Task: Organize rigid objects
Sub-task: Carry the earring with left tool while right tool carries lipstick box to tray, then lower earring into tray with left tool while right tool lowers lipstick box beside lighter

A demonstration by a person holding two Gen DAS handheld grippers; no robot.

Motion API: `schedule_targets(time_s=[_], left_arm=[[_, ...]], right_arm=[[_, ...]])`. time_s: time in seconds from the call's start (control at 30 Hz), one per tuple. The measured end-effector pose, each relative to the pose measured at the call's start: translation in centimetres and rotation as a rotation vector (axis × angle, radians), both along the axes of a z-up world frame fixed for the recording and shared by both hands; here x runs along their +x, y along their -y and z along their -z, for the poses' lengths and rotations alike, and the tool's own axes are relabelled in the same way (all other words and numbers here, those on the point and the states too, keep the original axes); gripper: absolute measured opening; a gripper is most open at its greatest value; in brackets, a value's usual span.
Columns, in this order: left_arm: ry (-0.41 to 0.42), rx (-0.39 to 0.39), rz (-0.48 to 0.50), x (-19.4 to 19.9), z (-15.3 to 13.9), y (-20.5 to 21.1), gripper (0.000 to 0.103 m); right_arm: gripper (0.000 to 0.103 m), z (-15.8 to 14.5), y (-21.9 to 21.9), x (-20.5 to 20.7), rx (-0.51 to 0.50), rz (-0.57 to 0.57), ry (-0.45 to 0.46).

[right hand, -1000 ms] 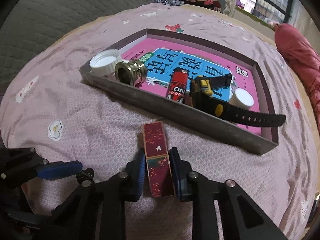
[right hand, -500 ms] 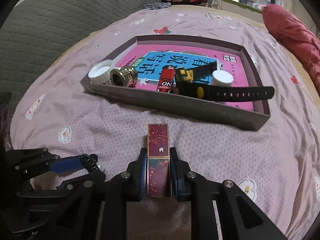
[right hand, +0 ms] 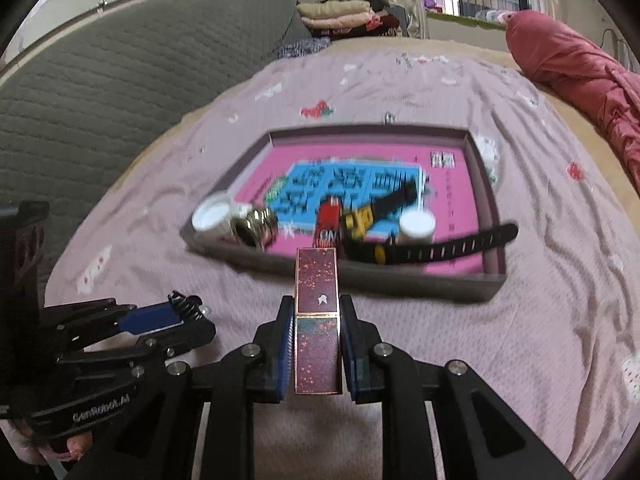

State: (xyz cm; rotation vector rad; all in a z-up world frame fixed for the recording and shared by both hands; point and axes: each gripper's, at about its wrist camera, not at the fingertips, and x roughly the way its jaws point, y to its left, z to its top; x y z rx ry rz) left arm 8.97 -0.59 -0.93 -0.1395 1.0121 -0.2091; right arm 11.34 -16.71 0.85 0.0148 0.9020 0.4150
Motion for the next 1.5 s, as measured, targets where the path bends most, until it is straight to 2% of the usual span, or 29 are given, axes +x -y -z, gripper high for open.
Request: schedule_targets(time_s=[0.23,0.47,0.67,0.97,1.5], left_arm=[[0.055,0.002,-0.014,2.4,-2.6,-0.6,0.031],[0.106,0.007,-0.009,4.6,-4.8,0.0,0.031],[0.118,0.010,-0.005,6.3,-5.2,0.8,0.031],[0.092,0.048,0.019,8.8,-3.8,2.2,0.031],[0.057,0.065,0.024,10.4,-1.5,1.6,0.031]], right_arm=[[0.021,-2.7,-0.6,1.1,-0.001,-0.002,0.059],[0.021,-3.6,0.0,2.3,-0.015,0.019,0.079],[0.021,-3.9,0.8,3.1,-0.021,0.032,0.089],[0.021,-3.6,0.4,4.4,-0.017,0.013,0.086],[0.021,-0.3,-2.1,6.1,-0.037,-0.028,0.034]])
